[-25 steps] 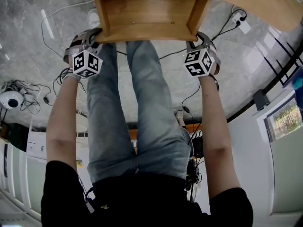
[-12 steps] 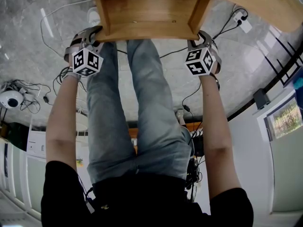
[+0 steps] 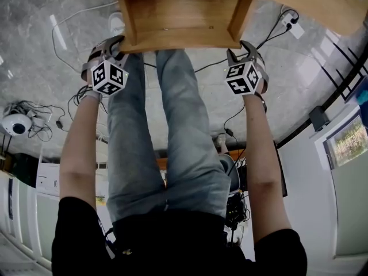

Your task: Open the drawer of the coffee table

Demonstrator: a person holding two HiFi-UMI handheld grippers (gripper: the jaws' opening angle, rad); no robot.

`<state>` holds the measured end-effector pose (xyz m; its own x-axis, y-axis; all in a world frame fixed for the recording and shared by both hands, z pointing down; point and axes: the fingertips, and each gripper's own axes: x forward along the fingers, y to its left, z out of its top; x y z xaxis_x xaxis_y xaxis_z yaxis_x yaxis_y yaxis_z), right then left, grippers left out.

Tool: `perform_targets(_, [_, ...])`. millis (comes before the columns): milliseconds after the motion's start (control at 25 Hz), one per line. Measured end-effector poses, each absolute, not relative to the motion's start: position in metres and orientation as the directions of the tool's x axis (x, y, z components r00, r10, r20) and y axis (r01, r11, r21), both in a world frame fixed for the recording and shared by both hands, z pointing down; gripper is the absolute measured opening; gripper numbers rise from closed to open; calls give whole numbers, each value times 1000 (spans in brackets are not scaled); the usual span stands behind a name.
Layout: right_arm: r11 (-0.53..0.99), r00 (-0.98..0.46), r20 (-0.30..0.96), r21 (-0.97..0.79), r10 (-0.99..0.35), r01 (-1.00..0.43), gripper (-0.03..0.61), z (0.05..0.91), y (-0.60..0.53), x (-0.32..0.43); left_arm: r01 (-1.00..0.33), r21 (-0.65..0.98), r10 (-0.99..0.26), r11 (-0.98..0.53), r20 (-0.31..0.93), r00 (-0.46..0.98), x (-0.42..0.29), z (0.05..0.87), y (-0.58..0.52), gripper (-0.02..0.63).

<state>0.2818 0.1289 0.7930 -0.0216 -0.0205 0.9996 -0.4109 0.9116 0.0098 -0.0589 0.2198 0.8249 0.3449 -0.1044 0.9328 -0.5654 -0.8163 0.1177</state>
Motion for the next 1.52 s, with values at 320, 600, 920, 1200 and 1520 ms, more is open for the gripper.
perform_targets(320, [888,-10,998,50,-62,-458,213,760,130,282,-554,152,-52,-819,940,336,-90,814,238,168])
perform_targets(600, [828,-61,991,65,-120,-557,200,716,128,258,-581,151,-126,-800,905,407,-104,766,221,136])
perform_targets(920, [737,-140,964,76,-227,-671,26,650,117,216,-632,183,-244,-753,815,526,-91,684,170,15])
perform_targets(1200, [662,-246,916,26,-315,-749,-2,589,92,176,-669,179,-334,-722,756,563,-90,611,125,14])
perform_targets(1520, [608,-369,833,-49,-413,-793,-2,495,67,133,-724,264,-481,-638,598,642,-92,500,81,14])
